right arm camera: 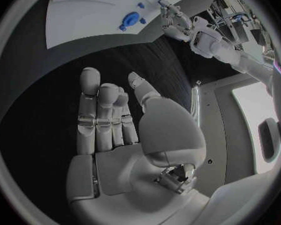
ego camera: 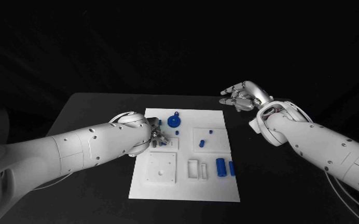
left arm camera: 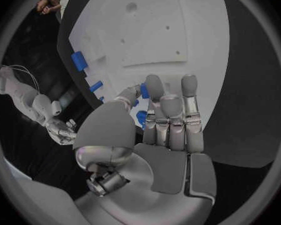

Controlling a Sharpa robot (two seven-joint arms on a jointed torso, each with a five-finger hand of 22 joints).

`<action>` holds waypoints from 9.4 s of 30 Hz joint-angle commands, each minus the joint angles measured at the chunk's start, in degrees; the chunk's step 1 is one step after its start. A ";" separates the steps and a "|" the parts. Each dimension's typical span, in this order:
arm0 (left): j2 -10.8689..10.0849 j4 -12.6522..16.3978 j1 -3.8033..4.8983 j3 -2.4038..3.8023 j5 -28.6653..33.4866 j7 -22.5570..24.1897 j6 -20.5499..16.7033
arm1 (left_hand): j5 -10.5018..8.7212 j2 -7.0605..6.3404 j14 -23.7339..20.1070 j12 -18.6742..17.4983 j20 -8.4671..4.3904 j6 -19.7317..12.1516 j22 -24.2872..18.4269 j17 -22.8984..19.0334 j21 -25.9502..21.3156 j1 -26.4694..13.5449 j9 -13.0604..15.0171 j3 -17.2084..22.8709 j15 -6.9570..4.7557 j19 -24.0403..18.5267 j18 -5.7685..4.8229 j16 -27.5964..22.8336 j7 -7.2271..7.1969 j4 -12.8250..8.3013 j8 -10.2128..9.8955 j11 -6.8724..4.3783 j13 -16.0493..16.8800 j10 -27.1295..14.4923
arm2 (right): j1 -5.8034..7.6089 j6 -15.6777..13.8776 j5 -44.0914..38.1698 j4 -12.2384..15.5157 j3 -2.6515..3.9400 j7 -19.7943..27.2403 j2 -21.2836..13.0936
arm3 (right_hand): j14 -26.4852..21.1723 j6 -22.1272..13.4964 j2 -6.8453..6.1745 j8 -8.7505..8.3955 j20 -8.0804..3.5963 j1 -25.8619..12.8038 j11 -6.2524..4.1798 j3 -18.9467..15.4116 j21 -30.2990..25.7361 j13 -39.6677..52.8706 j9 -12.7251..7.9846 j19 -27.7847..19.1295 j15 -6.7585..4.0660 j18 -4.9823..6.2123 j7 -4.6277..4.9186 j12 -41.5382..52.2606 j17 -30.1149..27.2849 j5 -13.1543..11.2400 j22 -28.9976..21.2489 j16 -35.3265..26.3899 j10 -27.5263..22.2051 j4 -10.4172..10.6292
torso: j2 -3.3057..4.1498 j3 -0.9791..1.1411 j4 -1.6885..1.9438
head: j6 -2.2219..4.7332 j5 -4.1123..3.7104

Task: Assemble the parts on the task board

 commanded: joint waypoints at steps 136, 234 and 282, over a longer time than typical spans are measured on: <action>2.03 -13.69 4.35 5.43 12.13 8.87 2.44 | -5.58 3.86 -4.55 -8.40 2.26 -7.28 0.22 -6.37 -11.16 2.01 -19.58 -25.64 1.99 -0.12 -0.87 -3.50 1.41 2.42 0.97 1.74 -0.37 -0.72 | -0.10 -0.57 1.72 -1.64 0.03 1.00 0.32 | 0.24 -2.26 -0.73 -0.31 0.31 -1.38 0.12 0.13 -1.50 -3.05 -0.08 2.16 0.18 1.46 0.47 -2.27 0.18 2.72 -2.95 -1.17 -1.51 0.78 | 0.75 -0.18 -0.42 | 1.59 -0.08; 4.09 -21.42 3.91 4.88 14.55 8.70 4.55 | 6.77 9.58 -4.46 -5.02 1.30 -13.53 1.13 -5.94 -6.59 5.48 6.12 -13.57 0.99 -0.65 -0.87 0.95 -0.44 -7.95 13.64 0.81 0.69 -0.99 | 0.45 -1.08 2.09 -0.93 0.49 0.44 0.33 | 0.37 -2.84 -1.24 -0.30 0.32 -1.54 0.12 0.57 -1.01 -4.11 -0.07 2.21 0.18 1.51 0.57 -1.92 0.10 5.57 -4.02 -1.16 -1.57 2.46 | 2.55 -0.26 -1.13 | 2.04 -0.28; -7.28 5.82 1.42 0.76 1.36 3.06 -3.61 | 7.39 10.32 -3.25 -4.92 0.89 -13.54 1.07 -5.02 -4.91 4.04 9.62 -11.94 0.67 -0.24 -0.87 0.56 -0.66 -9.34 14.09 0.40 1.59 -0.29 | 0.26 -0.28 2.46 -2.63 0.48 0.67 0.93 | 0.41 -3.02 -1.13 -0.30 0.32 -1.68 0.13 0.95 -0.93 -4.23 -0.07 2.20 0.18 1.54 0.62 -1.91 0.10 5.57 -4.26 -1.18 -1.57 2.34 | 1.15 -0.36 -0.07 | -0.21 -0.11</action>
